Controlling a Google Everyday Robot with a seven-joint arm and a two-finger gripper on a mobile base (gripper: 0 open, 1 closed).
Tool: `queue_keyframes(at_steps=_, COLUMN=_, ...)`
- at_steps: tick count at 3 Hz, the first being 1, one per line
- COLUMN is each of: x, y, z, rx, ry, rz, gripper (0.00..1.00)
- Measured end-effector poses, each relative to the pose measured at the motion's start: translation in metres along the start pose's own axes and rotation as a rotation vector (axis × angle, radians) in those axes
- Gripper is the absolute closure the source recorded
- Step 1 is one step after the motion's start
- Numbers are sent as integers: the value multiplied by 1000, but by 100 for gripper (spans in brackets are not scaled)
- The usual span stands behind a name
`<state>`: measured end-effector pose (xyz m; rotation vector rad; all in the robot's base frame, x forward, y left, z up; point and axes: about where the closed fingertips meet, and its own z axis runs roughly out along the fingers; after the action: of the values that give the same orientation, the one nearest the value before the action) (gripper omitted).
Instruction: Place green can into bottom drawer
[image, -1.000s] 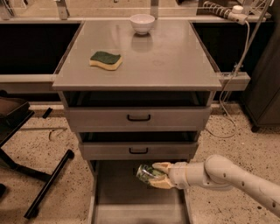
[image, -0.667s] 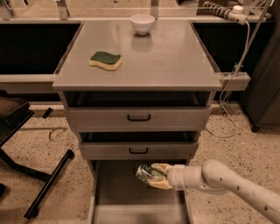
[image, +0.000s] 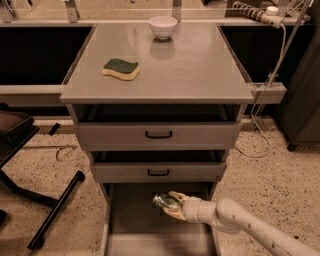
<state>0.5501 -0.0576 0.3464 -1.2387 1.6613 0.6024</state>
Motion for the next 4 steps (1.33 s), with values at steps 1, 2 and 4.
queue_keyframes(at_steps=1, x=25, y=12, z=27, rx=-42, ry=21, rz=14, gripper=100)
queue_keyframes(at_steps=2, x=25, y=12, z=27, rx=-42, ry=21, rz=14, gripper=100)
queue_keyframes(at_steps=4, x=91, y=41, z=70, rx=-55, ry=-1, rz=71, gripper=100)
